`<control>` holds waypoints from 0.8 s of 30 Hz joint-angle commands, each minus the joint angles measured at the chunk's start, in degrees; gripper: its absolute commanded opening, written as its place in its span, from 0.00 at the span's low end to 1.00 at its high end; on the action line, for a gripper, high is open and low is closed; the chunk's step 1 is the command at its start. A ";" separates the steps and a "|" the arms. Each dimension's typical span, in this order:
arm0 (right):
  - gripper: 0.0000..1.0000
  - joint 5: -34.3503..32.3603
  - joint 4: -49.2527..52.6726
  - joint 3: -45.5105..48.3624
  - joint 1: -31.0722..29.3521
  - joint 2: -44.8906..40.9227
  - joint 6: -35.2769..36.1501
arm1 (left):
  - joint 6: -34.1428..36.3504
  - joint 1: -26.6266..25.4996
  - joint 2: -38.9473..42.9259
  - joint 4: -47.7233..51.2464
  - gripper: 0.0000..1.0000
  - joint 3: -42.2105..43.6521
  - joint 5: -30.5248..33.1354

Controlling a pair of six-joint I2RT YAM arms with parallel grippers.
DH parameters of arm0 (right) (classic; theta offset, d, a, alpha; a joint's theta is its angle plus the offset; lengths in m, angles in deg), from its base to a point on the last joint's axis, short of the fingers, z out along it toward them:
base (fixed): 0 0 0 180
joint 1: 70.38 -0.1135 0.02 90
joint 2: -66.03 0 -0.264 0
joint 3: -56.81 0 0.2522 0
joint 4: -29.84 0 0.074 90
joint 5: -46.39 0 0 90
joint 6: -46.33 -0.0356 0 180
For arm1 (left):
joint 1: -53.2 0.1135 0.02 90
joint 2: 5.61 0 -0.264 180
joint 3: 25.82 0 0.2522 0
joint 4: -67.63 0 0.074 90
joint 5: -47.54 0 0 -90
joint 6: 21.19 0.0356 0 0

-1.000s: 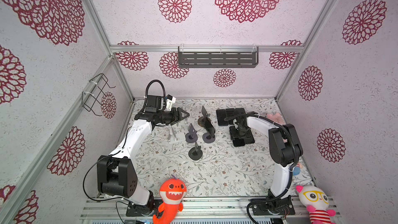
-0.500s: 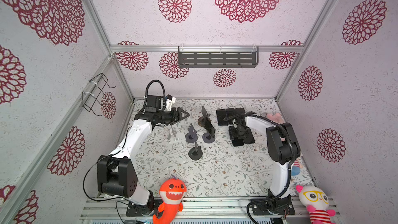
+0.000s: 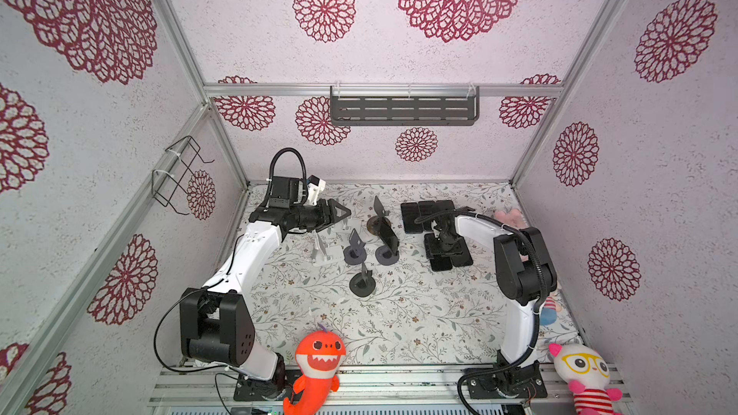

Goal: Remove the phone from the phone stand
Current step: 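Lower the held phone flat beside the placed phones with the right gripper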

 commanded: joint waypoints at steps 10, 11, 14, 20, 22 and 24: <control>0.79 -2.00 0.98 -2.68 -0.18 0.15 -1.08 | 1.10 0.59 0.33 -0.71 0.63 0.52 -0.31; 0.80 -2.12 0.99 -2.69 -0.11 0.08 -1.08 | 1.04 0.67 0.36 -0.71 0.63 0.42 -0.37; 0.86 -2.19 1.04 -2.77 -0.22 0.03 -1.18 | 0.99 0.67 0.29 -0.63 0.63 0.38 -0.51; 0.87 -2.26 1.10 -2.86 -0.27 -0.52 -1.37 | 0.99 0.76 0.37 -0.54 0.63 0.33 -0.51; 0.87 -2.28 1.19 -2.99 -0.28 -1.17 -1.45 | 1.03 0.76 0.29 -0.54 0.63 0.30 -0.52; 0.87 -2.33 1.25 -3.12 -0.52 -2.11 -1.56 | 1.03 0.76 0.28 -0.53 0.63 0.30 -0.52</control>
